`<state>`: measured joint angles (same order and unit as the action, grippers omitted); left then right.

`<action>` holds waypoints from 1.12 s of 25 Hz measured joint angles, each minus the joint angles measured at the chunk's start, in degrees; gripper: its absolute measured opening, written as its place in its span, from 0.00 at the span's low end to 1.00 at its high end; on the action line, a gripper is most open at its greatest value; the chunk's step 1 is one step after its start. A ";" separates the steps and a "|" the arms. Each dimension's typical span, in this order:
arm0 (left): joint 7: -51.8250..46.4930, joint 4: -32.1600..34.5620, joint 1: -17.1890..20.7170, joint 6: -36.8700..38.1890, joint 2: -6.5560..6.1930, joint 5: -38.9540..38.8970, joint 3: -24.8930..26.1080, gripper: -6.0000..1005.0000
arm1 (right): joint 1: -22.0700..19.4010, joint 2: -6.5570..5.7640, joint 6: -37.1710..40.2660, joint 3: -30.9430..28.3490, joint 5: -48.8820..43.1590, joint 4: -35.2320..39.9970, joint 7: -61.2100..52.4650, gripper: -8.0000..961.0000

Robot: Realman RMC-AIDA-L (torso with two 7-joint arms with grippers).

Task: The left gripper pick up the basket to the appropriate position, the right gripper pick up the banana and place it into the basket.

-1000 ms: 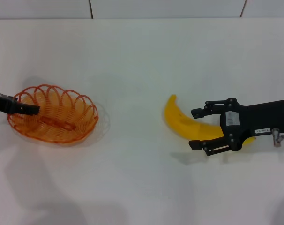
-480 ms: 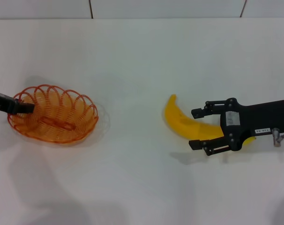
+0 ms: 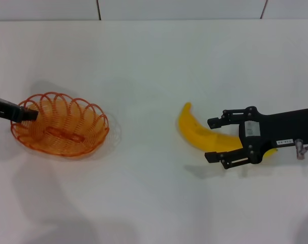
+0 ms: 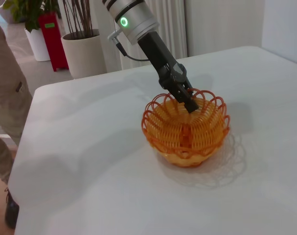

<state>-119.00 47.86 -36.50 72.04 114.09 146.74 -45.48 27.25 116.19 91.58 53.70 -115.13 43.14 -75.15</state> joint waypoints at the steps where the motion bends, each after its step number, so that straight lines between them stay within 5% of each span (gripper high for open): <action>1: 0.00 0.06 0.00 0.06 0.00 -0.02 -0.03 0.22 | 0.02 0.00 -0.01 0.00 0.00 -0.13 0.00 0.89; 28: 3.10 5.18 0.52 0.40 0.71 -10.04 0.04 0.10 | 0.63 0.00 -0.88 0.00 0.00 -1.04 0.00 0.89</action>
<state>-115.90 53.04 -35.98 72.44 114.79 136.70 -45.44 27.88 116.19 90.70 53.70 -115.13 42.10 -75.15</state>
